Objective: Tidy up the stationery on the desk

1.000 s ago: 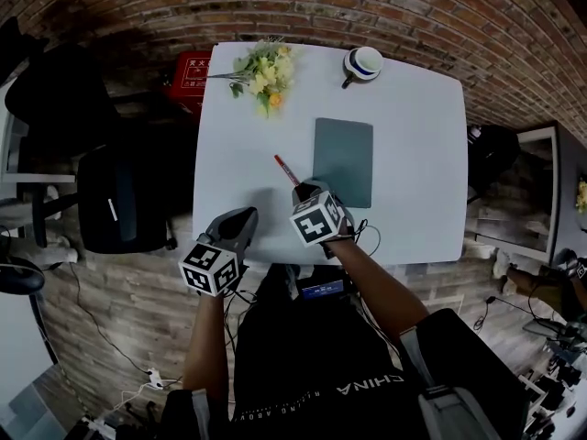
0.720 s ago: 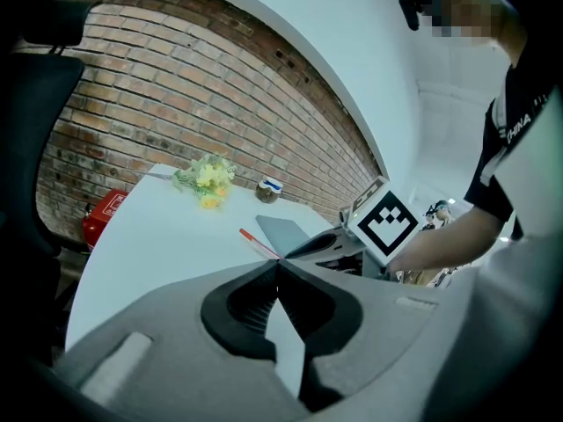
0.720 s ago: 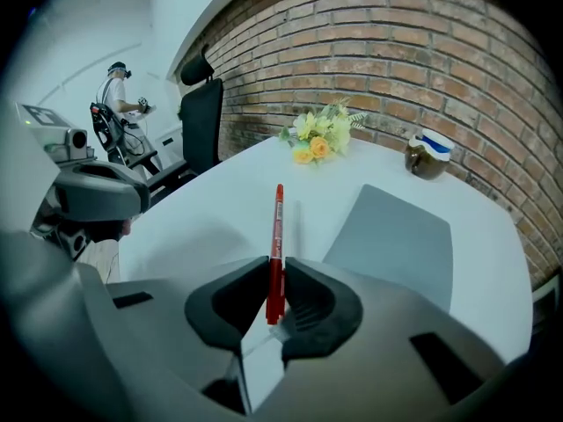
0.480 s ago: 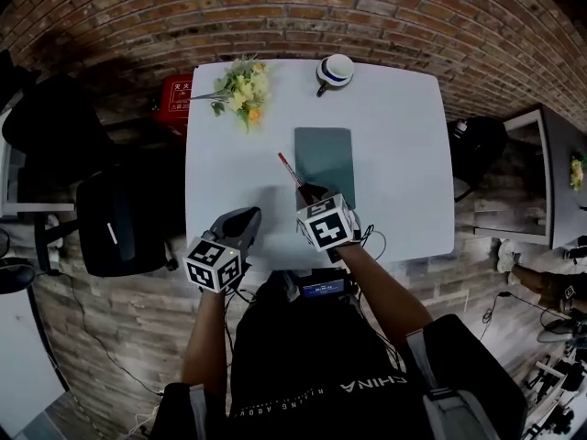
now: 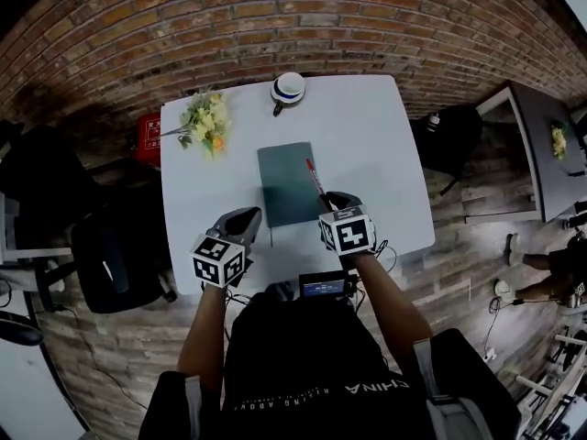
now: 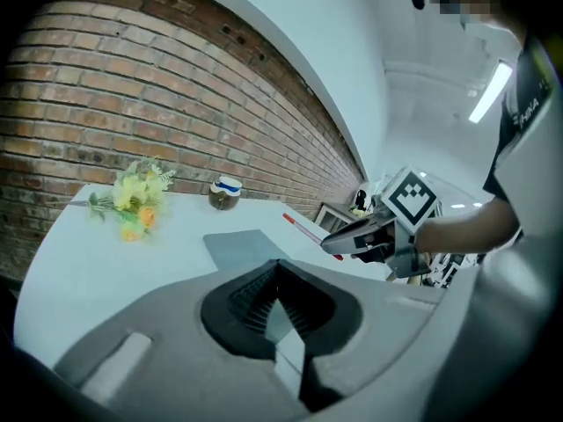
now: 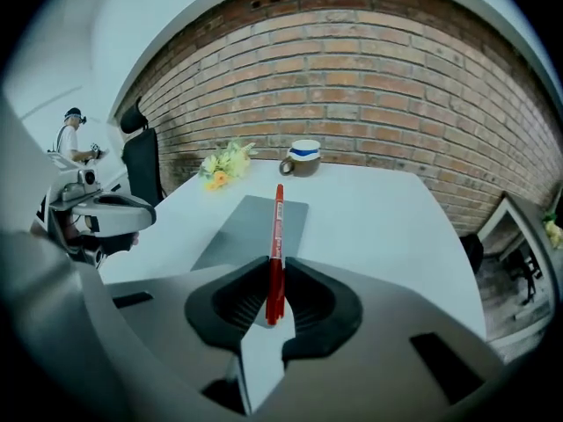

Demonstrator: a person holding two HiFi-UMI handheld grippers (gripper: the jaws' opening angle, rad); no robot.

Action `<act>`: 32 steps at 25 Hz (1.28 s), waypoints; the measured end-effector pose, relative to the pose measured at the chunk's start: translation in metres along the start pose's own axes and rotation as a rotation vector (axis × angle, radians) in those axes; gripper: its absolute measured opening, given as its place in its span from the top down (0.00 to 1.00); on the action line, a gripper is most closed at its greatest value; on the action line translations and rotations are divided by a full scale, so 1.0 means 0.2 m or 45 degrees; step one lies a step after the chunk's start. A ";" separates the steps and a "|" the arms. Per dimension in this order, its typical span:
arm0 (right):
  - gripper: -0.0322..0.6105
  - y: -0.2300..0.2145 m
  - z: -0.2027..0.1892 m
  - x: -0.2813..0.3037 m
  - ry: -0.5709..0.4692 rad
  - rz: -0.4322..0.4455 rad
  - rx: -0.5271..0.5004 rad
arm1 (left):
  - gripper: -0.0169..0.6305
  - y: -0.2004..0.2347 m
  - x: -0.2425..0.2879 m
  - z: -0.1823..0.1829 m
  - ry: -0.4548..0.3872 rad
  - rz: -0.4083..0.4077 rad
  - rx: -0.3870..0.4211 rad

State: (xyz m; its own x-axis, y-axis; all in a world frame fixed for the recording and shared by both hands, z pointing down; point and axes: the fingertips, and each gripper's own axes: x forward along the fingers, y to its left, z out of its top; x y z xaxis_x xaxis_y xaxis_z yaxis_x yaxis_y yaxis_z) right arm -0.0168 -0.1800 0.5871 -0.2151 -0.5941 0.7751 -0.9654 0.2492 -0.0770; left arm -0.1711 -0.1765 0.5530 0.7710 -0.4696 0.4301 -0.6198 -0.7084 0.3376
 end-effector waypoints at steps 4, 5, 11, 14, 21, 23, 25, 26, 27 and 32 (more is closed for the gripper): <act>0.85 -0.17 -0.04 -0.08 -0.010 -0.056 0.069 | 0.96 -0.04 0.09 0.03 0.015 -0.022 0.016; 0.85 -0.20 -0.04 -0.09 -0.010 -0.066 0.079 | 0.96 -0.05 0.11 0.04 0.019 -0.026 0.019; 0.85 -0.30 -0.09 -0.07 0.022 -0.053 0.146 | 0.96 -0.08 0.21 0.04 0.048 -0.031 0.019; 0.85 -0.31 -0.11 -0.02 0.049 -0.033 0.156 | 0.96 -0.06 0.23 0.02 0.057 -0.002 0.009; 0.85 -0.30 -0.14 0.12 0.120 0.040 0.215 | 0.96 0.01 0.24 -0.03 0.089 0.069 -0.039; 0.85 -0.30 -0.15 0.16 0.142 0.054 0.254 | 0.96 0.03 0.24 -0.05 0.093 0.091 -0.039; 0.85 -0.29 -0.17 0.20 0.162 0.072 0.288 | 0.96 0.05 0.24 -0.06 0.099 0.105 -0.048; 0.85 -0.28 -0.18 0.21 0.173 0.080 0.300 | 0.96 0.05 0.24 -0.07 0.104 0.109 -0.052; 0.85 -0.28 -0.18 0.23 0.183 0.086 0.312 | 0.96 0.06 0.24 -0.08 0.108 0.113 -0.056; 0.85 -0.26 -0.18 0.28 0.206 0.116 0.366 | 0.96 0.09 0.25 -0.09 0.125 0.127 -0.071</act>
State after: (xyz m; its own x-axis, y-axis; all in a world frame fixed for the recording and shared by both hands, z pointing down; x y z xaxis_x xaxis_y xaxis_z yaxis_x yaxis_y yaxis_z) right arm 0.0276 -0.1980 0.6574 -0.2982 -0.4443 0.8448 -0.9503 0.0557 -0.3062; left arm -0.1474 -0.2026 0.5961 0.6887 -0.4806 0.5429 -0.7021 -0.6291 0.3337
